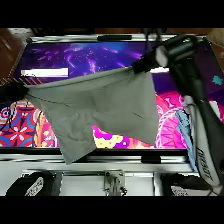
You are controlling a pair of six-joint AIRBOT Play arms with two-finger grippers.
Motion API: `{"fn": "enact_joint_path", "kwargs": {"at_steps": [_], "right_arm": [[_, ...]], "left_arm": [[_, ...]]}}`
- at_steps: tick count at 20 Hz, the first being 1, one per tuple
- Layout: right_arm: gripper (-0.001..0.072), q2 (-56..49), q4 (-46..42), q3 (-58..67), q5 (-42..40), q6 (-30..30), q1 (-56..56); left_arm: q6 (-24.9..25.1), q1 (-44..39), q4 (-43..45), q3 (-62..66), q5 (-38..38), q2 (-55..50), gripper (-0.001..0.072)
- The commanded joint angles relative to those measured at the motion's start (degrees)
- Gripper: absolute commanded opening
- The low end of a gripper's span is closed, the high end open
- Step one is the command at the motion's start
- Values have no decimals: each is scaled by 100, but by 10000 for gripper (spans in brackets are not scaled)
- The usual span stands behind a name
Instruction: Fold the shirts.
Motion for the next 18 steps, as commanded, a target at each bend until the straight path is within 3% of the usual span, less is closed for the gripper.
{"fn": "enact_joint_path", "kwargs": {"at_steps": [1, 5, 6, 7, 8, 9, 12, 14, 15, 16, 18], "right_arm": [[62, -1032, 70, -9, -459, 625, 0], [63, -1397, 1045, -9, -717, 984, 0], [83, -1436, 1305, -9, -734, 984, 0], [228, -1432, 1582, -4, -754, 986, -2], [500, -1375, 1888, 0, -723, 977, -42], [579, -1248, 2190, 0, -621, 876, -116], [579, -669, 2356, -2, 166, 428, -509], [577, -321, 2328, -2, 1314, -365, -907], [577, -216, 2321, -4, 2031, -608, -1145], [576, -175, 2339, -4, 2702, -710, -1390], [576, -166, 2553, -17, 3593, -787, -1827]], "left_arm": [[0, -9, -461, -514, 938, -861, 32], [-2, -289, -627, -514, 1443, -1755, 35], [-4, -350, -632, -511, 1403, -1945, 72], [-33, -361, -741, -496, 1290, -2065, 170], [-157, -310, -1093, -444, 1145, -2100, 429], [-87, -205, -1384, -299, 837, -2079, 668], [929, 391, -1287, 533, -730, -2065, 667], [1132, 1025, -1154, 745, -1690, -2061, 664], [1244, 1364, -1102, 619, -2120, -2061, 618], [1276, 1661, -1069, 337, -2347, -2055, 503], [1421, 2168, -1091, -514, -2621, -2055, 494]]}}
